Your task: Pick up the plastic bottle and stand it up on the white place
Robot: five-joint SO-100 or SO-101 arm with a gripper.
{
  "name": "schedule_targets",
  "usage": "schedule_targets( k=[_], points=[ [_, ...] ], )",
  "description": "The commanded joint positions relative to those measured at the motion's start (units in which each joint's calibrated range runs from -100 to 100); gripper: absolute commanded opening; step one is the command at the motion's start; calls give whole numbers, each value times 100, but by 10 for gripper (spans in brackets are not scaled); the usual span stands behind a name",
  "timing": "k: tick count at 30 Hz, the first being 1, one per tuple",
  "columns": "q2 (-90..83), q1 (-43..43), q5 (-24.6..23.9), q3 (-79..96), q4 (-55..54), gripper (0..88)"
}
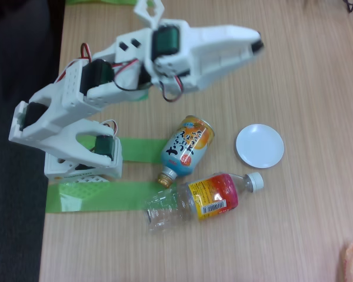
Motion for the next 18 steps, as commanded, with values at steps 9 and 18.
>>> schedule_targets(
  k=[9, 18],
  points=[
    [661, -55, -349, -160, 1586, 276],
    [1652, -33, -1136, -903, 1680, 273]
  ],
)
